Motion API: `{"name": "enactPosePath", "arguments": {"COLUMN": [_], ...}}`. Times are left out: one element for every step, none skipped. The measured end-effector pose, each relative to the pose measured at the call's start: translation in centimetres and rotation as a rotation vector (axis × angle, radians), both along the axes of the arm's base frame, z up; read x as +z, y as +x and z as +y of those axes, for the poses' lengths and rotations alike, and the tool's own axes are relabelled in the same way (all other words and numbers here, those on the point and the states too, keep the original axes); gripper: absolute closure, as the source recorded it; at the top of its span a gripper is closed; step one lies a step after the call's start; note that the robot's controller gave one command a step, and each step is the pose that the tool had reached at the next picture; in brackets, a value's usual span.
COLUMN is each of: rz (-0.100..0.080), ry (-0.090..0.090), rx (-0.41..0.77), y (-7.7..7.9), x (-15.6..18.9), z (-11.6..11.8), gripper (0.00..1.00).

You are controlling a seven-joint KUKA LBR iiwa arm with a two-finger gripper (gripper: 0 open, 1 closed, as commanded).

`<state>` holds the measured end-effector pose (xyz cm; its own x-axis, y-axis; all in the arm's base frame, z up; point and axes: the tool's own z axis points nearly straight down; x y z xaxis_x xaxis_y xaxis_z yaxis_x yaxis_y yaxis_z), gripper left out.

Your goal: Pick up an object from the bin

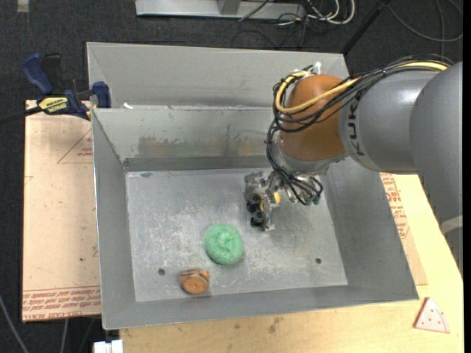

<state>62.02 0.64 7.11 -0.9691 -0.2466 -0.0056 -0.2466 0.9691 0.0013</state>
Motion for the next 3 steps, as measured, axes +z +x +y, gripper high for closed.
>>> {"name": "enactPosePath", "arguments": {"rz": [0.0,-0.002,-0.001], "ry": [0.0,-0.001,-0.003], "rx": [0.0,-0.035,-0.008], "y": [0.0,-0.5,-1.4], "x": [0.0,0.0,14.6], "z": [0.0,0.2,-5.0], "gripper": [1.0,1.0,1.0]}}
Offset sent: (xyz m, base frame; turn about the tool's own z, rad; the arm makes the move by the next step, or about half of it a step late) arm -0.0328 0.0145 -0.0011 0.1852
